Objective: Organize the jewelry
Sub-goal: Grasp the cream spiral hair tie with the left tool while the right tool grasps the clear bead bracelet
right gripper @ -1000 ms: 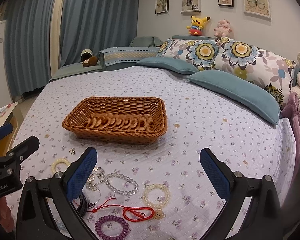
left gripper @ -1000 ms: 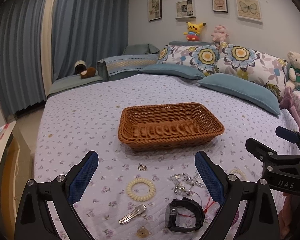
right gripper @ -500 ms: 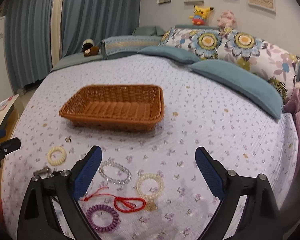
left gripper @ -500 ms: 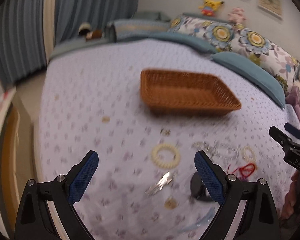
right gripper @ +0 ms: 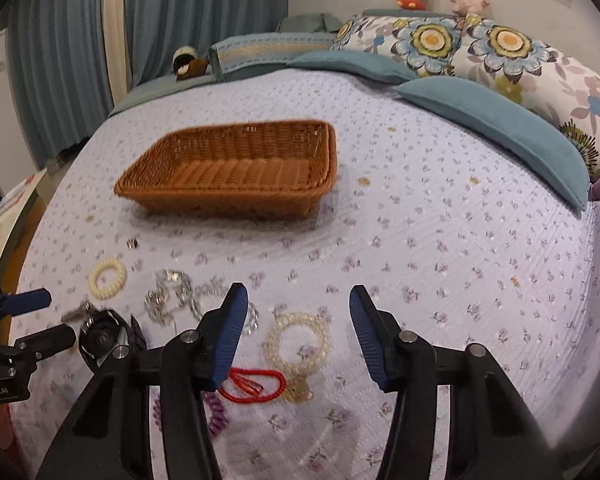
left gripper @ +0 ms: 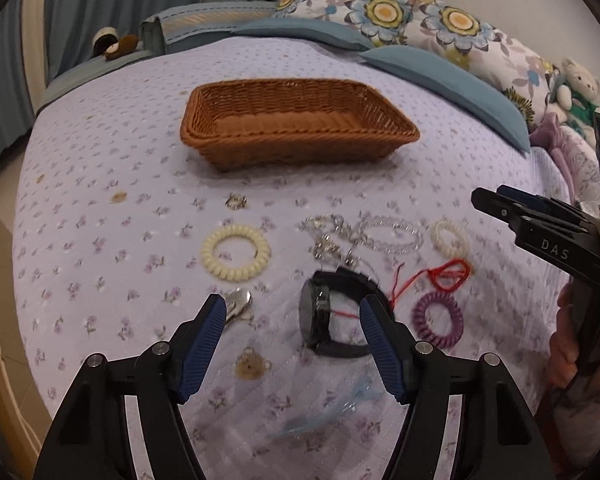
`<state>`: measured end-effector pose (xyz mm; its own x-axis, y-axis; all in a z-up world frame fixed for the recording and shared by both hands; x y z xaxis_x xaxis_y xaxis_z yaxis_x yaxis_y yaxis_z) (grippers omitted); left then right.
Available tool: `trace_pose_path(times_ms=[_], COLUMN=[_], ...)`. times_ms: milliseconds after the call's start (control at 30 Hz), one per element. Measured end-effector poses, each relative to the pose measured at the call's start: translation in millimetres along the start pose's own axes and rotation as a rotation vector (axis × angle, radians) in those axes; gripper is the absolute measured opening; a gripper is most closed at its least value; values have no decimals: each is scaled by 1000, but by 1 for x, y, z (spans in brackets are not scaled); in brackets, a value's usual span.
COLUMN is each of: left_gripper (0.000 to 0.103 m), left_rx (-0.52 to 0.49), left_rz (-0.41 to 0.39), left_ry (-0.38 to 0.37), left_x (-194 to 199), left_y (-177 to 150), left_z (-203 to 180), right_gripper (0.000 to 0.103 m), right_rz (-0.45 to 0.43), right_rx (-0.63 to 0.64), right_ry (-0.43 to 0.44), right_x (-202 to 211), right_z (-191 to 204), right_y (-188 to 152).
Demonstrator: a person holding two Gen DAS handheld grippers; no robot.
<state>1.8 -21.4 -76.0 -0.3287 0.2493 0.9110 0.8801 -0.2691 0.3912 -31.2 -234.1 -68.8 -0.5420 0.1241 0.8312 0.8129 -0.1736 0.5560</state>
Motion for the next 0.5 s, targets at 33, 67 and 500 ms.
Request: trace_pose_path(times_ms=[33, 67, 500], left_gripper=[71, 71, 62], left_rx=[11, 28, 170], left_rz=[4, 6, 59], left_ry=[-7, -14, 36], left_x=[0, 1, -14], left_y=[-2, -4, 1], left_z=[2, 6, 74], right_gripper=[57, 57, 48], right_rz=[2, 1, 72], right_rx=[5, 17, 74], right_ry=[5, 6, 69], right_x=[-1, -1, -32], right_z=[1, 2, 27], right_y=[-1, -4, 10])
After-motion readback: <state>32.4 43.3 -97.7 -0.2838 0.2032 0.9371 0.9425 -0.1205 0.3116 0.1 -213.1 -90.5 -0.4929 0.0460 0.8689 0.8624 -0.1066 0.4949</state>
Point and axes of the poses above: each gripper's, at about its wrist camera, not at the fingertips, and x roughly against the way its jaws point, z to its left, y to its top, the point moved 6 cm from there along -x, roughly the way its jaws point, and after that the axes turned 14 degrees about z, right-handed, at the moved point
